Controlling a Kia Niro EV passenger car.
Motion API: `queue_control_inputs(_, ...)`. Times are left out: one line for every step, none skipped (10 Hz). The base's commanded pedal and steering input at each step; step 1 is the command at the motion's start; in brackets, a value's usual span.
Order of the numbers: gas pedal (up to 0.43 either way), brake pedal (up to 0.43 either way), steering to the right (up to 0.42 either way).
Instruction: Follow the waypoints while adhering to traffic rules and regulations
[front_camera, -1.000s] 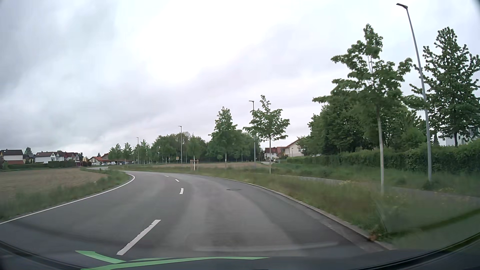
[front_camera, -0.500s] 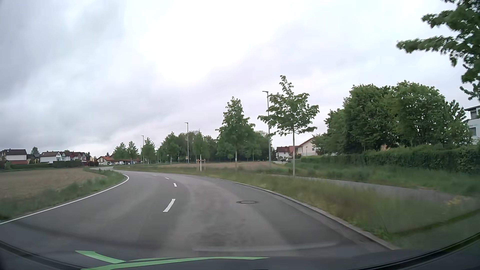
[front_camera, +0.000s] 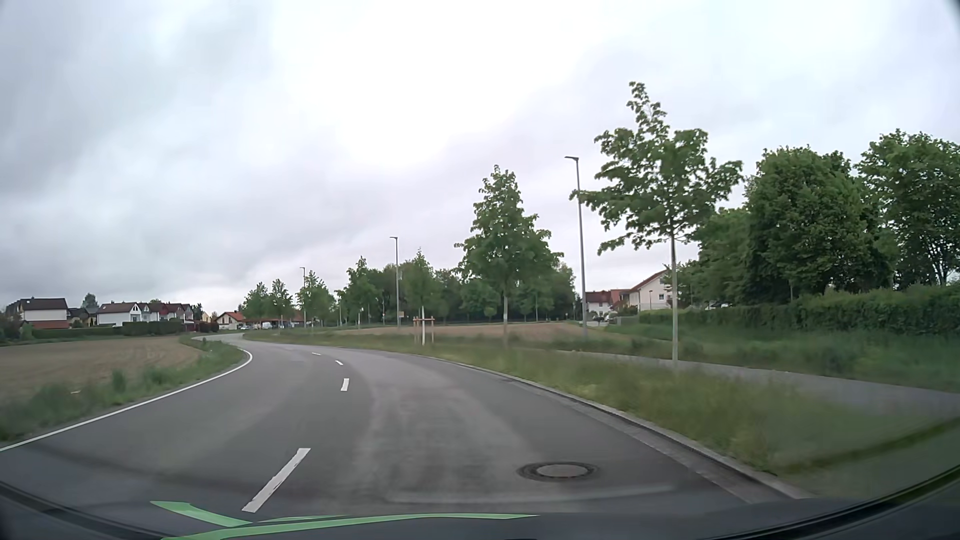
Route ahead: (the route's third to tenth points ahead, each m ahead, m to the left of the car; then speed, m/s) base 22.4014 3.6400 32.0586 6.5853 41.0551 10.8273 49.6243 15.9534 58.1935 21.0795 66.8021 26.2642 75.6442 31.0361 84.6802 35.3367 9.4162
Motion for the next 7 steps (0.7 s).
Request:
queue_control_inputs(0.059,0.0,-0.055)
queue_control_inputs(0.059,0.0,-0.055)
queue_control_inputs(0.059,0.0,-0.055)
queue_control_inputs(0.059,0.0,-0.055)
queue_control_inputs(0.059,0.0,-0.055)
queue_control_inputs(0.067,0.0,-0.055)
queue_control_inputs(0.067,0.0,-0.056)
